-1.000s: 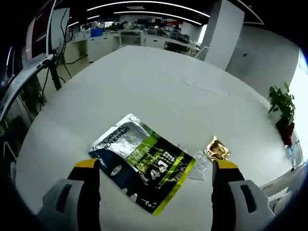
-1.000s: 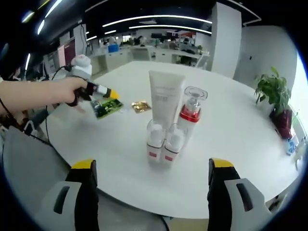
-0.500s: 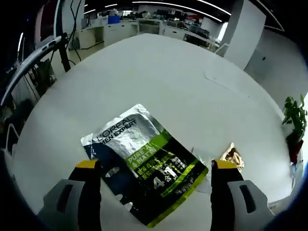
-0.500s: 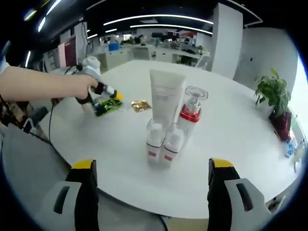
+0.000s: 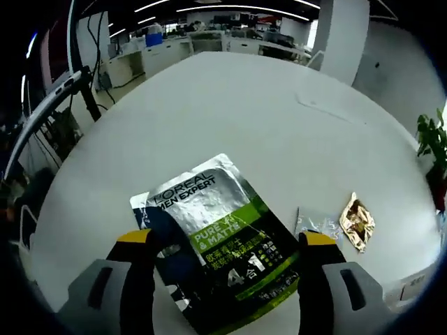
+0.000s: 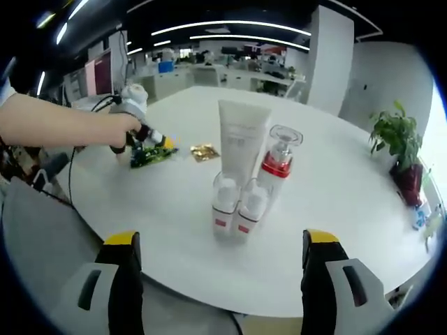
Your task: Arrange the skincare products in the storage area until every visible bottle or jar stands upright without overlapping.
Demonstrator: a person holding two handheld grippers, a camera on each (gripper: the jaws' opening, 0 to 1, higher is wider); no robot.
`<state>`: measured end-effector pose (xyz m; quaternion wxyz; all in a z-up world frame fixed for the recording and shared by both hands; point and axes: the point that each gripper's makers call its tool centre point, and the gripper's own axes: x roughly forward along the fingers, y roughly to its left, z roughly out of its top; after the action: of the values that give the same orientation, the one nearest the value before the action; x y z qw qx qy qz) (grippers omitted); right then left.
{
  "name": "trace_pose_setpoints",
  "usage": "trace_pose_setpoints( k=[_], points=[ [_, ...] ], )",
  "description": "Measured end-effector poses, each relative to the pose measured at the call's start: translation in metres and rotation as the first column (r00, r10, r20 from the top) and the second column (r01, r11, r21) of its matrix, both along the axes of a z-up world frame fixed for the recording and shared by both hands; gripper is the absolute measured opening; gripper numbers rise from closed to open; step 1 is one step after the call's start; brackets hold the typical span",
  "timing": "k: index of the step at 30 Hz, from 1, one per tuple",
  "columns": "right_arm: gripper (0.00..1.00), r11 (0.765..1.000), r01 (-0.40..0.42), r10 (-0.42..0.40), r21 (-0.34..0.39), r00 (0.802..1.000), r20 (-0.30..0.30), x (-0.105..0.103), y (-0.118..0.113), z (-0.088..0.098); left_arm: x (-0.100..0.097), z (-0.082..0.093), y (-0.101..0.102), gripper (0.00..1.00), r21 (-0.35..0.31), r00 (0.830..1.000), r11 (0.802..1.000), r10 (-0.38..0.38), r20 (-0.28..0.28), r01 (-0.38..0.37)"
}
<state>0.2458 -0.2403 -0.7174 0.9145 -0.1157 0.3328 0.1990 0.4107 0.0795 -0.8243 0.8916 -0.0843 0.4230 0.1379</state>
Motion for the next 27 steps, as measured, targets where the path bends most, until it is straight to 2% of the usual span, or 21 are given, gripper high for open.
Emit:
trace_pose_setpoints(
  k=[3, 5, 6, 10, 17, 21, 23, 25, 26, 27],
  points=[
    [0.95, 1.0, 0.0, 0.0, -0.002, 1.0, 0.0, 0.0, 0.0, 0.0, -0.001, 0.0, 0.005, 0.71, 0.014, 0.999, 1.0, -0.029, 0.03, 0.028],
    [0.95, 1.0, -0.001, 0.001, -0.002, 1.0, 0.003, 0.0, 0.0, 0.0, -0.004, -0.001, 0.007, 0.69, 0.026, 0.998, 0.998, -0.051, 0.03, 0.051],
    [0.95, 1.0, -0.001, 0.001, -0.003, 1.0, 0.004, 0.0, 0.0, 0.0, -0.004, 0.0, 0.008, 0.67, 0.029, 0.997, 0.998, -0.063, 0.051, 0.062],
    [0.95, 1.0, -0.001, 0.001, -0.005, 1.0, 0.005, 0.0, 0.0, 0.001, -0.008, 0.002, 0.008, 0.62, 0.047, 0.989, 0.991, -0.125, 0.079, 0.122],
    [0.95, 1.0, 0.001, -0.001, -0.008, 1.0, 0.011, 0.0, -0.001, 0.001, -0.004, -0.005, 0.003, 0.47, 0.073, 0.964, 0.969, -0.243, 0.111, 0.236],
    [0.95, 1.0, 0.002, -0.002, -0.008, 1.0, 0.014, 0.001, -0.001, 0.002, -0.007, -0.004, 0.001, 0.42, 0.074, 0.953, 0.963, -0.268, 0.137, 0.26],
    [0.95, 1.0, 0.002, -0.001, -0.009, 1.0, 0.015, 0.001, -0.001, 0.002, -0.005, -0.005, 0.001, 0.38, 0.057, 0.95, 0.962, -0.274, 0.151, 0.268],
    [0.94, 1.0, 0.001, -0.001, -0.01, 1.0, 0.015, 0.001, -0.001, 0.002, -0.006, -0.002, -0.006, 0.3, -0.012, 0.946, 0.963, -0.262, 0.192, 0.27],
    [0.94, 1.0, 0.0, 0.0, -0.01, 1.0, 0.016, 0.001, -0.001, 0.002, -0.003, 0.004, -0.017, 0.08, -0.099, 0.934, 0.955, -0.248, 0.259, 0.281],
    [0.94, 1.0, 0.0, 0.0, -0.009, 1.0, 0.016, 0.001, -0.001, 0.002, -0.021, -0.014, 0.003, 0.06, -0.094, 0.976, 0.977, -0.177, 0.13, 0.189]
  ],
)
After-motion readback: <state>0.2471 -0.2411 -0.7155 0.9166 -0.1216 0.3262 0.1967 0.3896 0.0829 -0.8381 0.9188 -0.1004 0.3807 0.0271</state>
